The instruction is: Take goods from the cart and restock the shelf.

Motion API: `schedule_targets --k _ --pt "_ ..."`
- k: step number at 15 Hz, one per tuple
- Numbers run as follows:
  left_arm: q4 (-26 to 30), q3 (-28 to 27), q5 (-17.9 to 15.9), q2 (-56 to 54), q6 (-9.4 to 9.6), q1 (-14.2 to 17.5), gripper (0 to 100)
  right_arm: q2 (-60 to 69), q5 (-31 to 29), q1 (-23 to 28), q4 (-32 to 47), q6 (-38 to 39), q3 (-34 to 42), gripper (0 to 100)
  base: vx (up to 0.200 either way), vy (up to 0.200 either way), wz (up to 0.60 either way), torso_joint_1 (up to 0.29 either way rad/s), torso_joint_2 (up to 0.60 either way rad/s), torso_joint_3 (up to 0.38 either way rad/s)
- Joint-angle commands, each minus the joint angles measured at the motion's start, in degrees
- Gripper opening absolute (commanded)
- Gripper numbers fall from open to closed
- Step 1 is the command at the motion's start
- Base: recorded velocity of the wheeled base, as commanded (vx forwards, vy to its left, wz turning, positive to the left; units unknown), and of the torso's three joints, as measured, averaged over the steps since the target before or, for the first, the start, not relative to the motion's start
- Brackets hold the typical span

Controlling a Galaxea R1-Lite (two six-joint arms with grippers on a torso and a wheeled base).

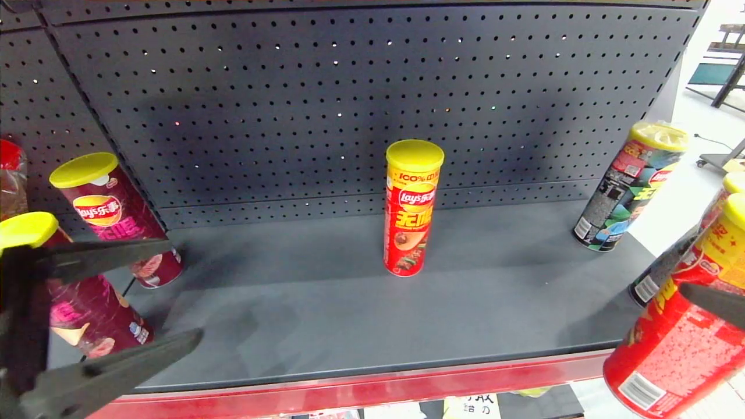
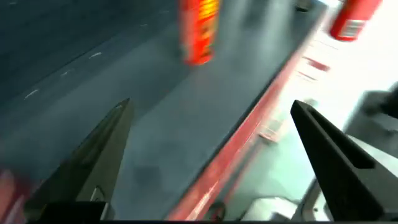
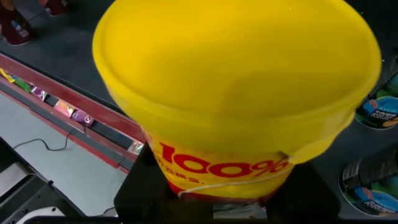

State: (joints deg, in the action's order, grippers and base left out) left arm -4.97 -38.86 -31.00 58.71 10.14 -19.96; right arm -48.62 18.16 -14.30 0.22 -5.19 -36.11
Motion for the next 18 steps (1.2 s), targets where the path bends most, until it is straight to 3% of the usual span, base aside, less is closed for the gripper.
schedule_targets --k 1,2,5,13,18 --pt "-5.57 -13.87 -2.31 25.58 1.81 -9.05 100 -3.33 0.03 -0.2 0.04 0.01 -1.16 0 0.0 0.0 0.0 0.0 0.0 0.0" --pt "-6.36 -19.58 -2.31 32.61 2.16 -10.63 100 -3.5 0.03 -0.2 0.04 0.01 -0.98 0 0.0 0.0 0.0 0.0 0.0 0.0" --pt "-6.45 -27.76 -2.13 41.22 2.07 -12.3 100 -3.5 0.03 -0.11 0.04 0.1 -1.16 0 0.0 0.0 0.0 0.0 0.0 0.0" --pt "-6.45 -39.71 -1.34 50.71 2.16 -11.95 100 -3.06 -0.06 -0.03 0.04 0.97 -1.51 0 0.0 0.0 0.0 0.0 0.0 0.0" --pt "-6.36 -42.17 -0.29 52.47 2.16 -12.48 100 -2.89 0.03 -0.03 0.04 1.06 -1.51 0 0.0 0.0 0.0 0.0 0.0 0.0"
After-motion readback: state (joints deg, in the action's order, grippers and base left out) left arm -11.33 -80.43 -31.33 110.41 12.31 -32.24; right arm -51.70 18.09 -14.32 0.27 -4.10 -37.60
